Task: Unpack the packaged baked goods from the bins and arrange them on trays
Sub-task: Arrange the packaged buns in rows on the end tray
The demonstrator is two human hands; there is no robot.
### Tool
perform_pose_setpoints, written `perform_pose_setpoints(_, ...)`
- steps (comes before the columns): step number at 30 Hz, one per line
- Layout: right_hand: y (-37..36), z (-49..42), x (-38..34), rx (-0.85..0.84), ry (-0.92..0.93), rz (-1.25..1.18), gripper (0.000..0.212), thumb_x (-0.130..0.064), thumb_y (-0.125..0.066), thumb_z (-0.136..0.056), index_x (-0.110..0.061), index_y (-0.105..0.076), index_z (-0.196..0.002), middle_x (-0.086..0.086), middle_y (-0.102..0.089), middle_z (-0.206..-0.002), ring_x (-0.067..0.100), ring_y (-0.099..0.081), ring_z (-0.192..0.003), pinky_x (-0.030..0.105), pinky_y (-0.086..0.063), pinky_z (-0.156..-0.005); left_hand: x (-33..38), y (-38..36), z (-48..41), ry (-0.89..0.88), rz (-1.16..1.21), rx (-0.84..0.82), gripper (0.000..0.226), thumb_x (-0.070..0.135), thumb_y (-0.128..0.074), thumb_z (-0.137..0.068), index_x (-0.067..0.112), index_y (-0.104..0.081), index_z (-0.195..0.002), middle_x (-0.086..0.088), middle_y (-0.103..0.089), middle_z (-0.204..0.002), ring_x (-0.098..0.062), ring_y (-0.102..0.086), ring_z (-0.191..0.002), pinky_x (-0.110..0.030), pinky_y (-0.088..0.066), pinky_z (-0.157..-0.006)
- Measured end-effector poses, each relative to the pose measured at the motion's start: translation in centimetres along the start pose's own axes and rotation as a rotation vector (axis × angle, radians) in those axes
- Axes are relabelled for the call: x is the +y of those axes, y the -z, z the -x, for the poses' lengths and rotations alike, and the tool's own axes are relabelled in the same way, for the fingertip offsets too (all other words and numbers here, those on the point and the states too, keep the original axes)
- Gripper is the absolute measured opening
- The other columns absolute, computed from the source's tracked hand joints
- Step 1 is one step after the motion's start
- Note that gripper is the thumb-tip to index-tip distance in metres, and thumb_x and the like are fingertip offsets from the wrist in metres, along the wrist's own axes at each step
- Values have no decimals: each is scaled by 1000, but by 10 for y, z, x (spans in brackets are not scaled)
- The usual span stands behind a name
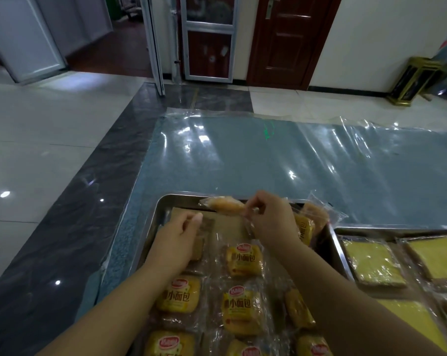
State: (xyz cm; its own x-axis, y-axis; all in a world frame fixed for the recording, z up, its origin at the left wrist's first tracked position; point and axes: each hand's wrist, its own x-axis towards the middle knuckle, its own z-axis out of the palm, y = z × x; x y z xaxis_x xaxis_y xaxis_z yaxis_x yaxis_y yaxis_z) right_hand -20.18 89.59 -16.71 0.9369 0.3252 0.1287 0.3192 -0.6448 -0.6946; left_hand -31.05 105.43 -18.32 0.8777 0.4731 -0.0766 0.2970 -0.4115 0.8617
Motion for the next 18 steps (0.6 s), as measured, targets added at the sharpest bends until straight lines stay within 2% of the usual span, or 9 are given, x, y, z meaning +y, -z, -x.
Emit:
perform_pose_setpoints(1, -1, 4, -2, -5, 64, -24, 25, -11, -66, -81, -31, -58, -68, -12, -57, -72, 4, -53, -66, 20, -41, -55, 3, 1, -2, 108, 158, -3, 28, 52, -35, -93, 36, -58, -90, 4, -68, -80, -5, -63, -69, -21, -45, -57)
perform_pose_setpoints(3, -2, 12, -2, -33, 161, -97, 26, -4, -67, -78, -26, -61, -66, -11, -59, -74, 5, -55, -68, 21, -46, -57, 9, 1, -7, 331, 504, -63, 41, 56, -32, -93, 30, -63, -95, -3, -72, -77, -15, -68, -64, -27, -51, -54)
perform_pose_setpoints(5, -3, 17, -2, -71, 238, -167, 29, 3, -68, -75, -23, -61, -64, -11, -62, -77, 5, -58, -74, 16, -50, -64, 11, 0, -10, 423, 657, -76, 43, 55, -35, -94, 22, -64, -96, -5, -72, -71, -20, -69, -62, -32, -52, -55)
perform_pose_setpoints(7, -3, 19, 0, -108, 269, -190, 34, 7, -68, -74, -24, -60, -63, -11, -63, -80, 2, -59, -78, 14, -51, -70, 10, 0, -12, 430, 694, -13, 33, 46, -45, -93, 18, -63, -94, -4, -73, -72, -19, -70, -64, -32, -54, -56)
perform_pose_setpoints(10, -3, 21, 5, -164, 220, -239, 33, 11, -64, -77, -21, -65, -69, -10, -66, -86, 2, -62, -79, 22, -55, -71, 3, 4, -14, 423, 742, 74, 12, 25, -57, -91, 13, -60, -90, -11, -71, -84, -20, -69, -70, -29, -55, -55)
perform_pose_setpoints(14, -7, 22, 4, -242, 17, -411, 29, -2, -60, -83, -30, -64, -89, -2, -64, -86, 17, -62, -70, 33, -57, -64, -2, 12, -15, 389, 780, 75, 5, 7, -58, -88, 9, -56, -85, -13, -67, -81, -19, -68, -65, -26, -54, -51)
perform_pose_setpoints(16, -12, 19, 0, -220, -66, -436, 24, -13, -67, -81, -32, -60, -92, -1, -63, -91, 17, -63, -78, 29, -58, -64, -3, 14, -13, 352, 776, 60, 6, 6, -58, -88, 10, -56, -84, -10, -68, -77, -19, -69, -64, -27, -55, -52)
perform_pose_setpoints(18, -16, 17, -4, -199, -89, -368, 26, -23, -71, -79, -35, -56, -98, -7, -58, -103, 8, -60, -87, 19, -52, -64, -5, 16, -11, 295, 711, 56, 7, 9, -58, -89, 14, -57, -84, -8, -68, -78, -20, -67, -67, -30, -54, -55)
